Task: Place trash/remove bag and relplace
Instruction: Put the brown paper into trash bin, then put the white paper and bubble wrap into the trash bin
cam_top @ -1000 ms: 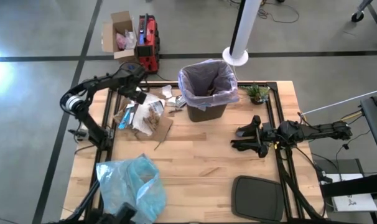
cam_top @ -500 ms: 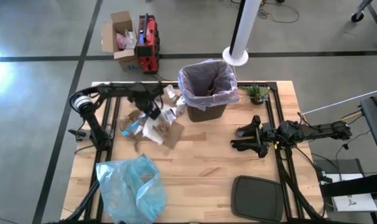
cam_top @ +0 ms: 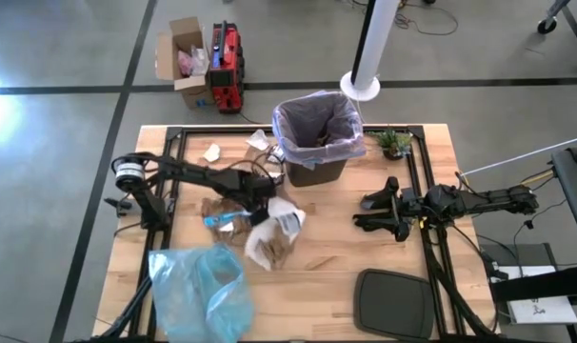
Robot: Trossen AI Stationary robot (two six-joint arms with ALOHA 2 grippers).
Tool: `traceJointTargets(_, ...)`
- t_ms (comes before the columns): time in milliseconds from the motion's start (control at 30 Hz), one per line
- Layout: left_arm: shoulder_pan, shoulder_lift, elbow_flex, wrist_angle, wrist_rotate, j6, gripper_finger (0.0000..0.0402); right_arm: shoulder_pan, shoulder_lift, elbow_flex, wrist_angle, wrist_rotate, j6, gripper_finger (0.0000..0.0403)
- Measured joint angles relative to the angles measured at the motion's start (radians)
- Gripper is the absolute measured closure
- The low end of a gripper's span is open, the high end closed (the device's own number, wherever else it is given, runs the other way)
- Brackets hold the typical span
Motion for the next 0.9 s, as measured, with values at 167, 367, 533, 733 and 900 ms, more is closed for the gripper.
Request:
traceJointTargets(167, -0.069, -0.03, 0.065, -0.017, -0.003, -0.02, 0.0331, 0.0, 0.0, 0.0, 0.0, 0.0, -0.027, 0.0064)
traceJointTargets(367, -0.084, -0.1, 0.196, -0.124, -0.008, -0.018, 0.0268, 0.0, 0.0, 0.0, 0.003, 0.001, -0.235, 0.0064)
traceJointTargets(533, -0.088, -0.186, 0.306, -0.22, -0.011, -0.018, 0.0224, 0.0, 0.0, 0.0, 0.003, 0.001, -0.388, 0.0064)
traceJointTargets(733, -0.129, -0.311, 0.36, -0.219, -0.07, -0.091, 0.0192, 0.0, 0.0, 0.0, 0.01, 0.001, -0.51, 0.0064)
traceJointTargets(900, -0.177, -0.392, 0.34, -0.225, -0.143, -0.255, 0.0182, -0.001, 0.0, 0.0, 0.012, -0.057, -0.417, 0.0064)
